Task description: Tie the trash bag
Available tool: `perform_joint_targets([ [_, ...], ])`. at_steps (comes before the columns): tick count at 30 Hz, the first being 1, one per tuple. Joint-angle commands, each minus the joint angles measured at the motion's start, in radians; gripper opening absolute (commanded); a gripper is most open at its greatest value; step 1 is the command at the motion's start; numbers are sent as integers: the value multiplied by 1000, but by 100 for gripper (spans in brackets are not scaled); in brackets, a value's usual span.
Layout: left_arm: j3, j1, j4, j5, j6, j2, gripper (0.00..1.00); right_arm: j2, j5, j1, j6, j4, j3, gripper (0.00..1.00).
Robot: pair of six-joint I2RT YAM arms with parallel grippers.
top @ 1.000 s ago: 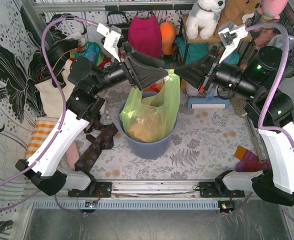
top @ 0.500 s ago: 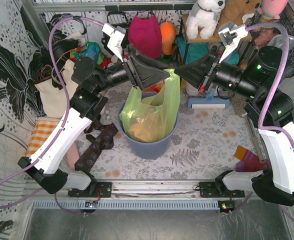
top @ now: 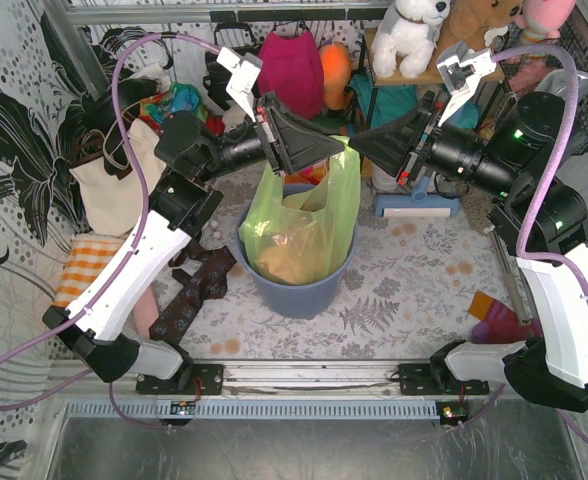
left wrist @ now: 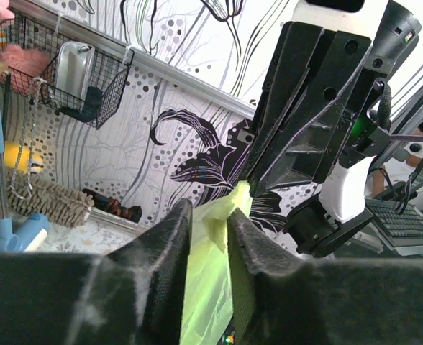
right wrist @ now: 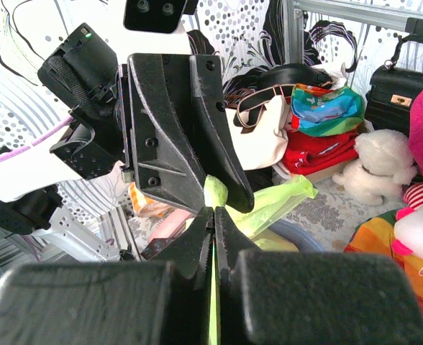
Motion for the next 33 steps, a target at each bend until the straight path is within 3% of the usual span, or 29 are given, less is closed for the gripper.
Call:
perform_joint_targets([
  [1, 1, -3, 80, 16, -21, 2, 24, -12, 0, -1, 23, 29, 8, 0],
  [3, 4, -3, 79, 16, -20, 3, 6, -12, 8, -1, 25, 28, 9, 0],
  [4, 6, -3, 79, 19, -19, 2, 1, -10, 24, -1, 31, 23, 15, 5],
  [6, -1, -3, 92, 33, -18, -1, 0, 6, 80, -1, 33, -8, 46, 25],
  [8, -18, -3, 126, 52, -32, -11, 0, 48, 136, -1, 30, -68, 108, 36],
  [13, -58, -3, 149, 71, -26, -43, 0, 216, 213, -1, 44, -206, 304, 41],
  [20, -116, -3, 174, 70, -23, -89, 0, 443, 123, -13, 83, -259, 487, 52],
  [25, -142, -3, 212, 75, -40, -104, 0, 531, 13, -31, 143, -244, 437, 61],
  [33, -173, -3, 262, 74, -63, -107, 0, 538, -69, -53, 275, -130, 200, 78],
])
